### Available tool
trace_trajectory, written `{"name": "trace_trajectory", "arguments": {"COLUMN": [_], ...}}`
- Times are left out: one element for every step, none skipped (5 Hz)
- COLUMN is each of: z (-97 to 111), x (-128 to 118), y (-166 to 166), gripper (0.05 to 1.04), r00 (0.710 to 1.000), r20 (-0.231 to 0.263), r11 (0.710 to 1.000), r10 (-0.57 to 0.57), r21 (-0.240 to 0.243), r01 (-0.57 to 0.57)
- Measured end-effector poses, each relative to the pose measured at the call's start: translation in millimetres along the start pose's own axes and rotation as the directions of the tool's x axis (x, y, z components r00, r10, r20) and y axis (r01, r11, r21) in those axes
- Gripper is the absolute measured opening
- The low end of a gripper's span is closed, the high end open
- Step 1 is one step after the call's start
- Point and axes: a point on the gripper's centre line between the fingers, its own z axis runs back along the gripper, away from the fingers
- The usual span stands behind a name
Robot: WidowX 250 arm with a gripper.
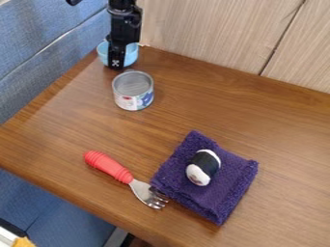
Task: Move the blue bowl to the right side of the can
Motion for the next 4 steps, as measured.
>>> {"name": "trace_trajectory", "arguments": {"z": [32.6, 61.9, 81.8, 89.0], "x": [5.1, 19.8, 54.0, 90.3], "y": [-2.6, -13.3, -34.4, -67.2], "gripper": [0.071, 0.071, 0.071, 0.071], "r00": [1.0, 0.999, 0.99, 0.962], "r20": [-0.014, -0.029, -0.009, -0.001], "r11": [0.998, 0.992, 0.978, 0.948], "r10": [-0.01, -0.047, -0.141, -0.271], "r21": [0.059, 0.112, 0.157, 0.171], "r01": [0.011, 0.049, 0.141, 0.268]}}
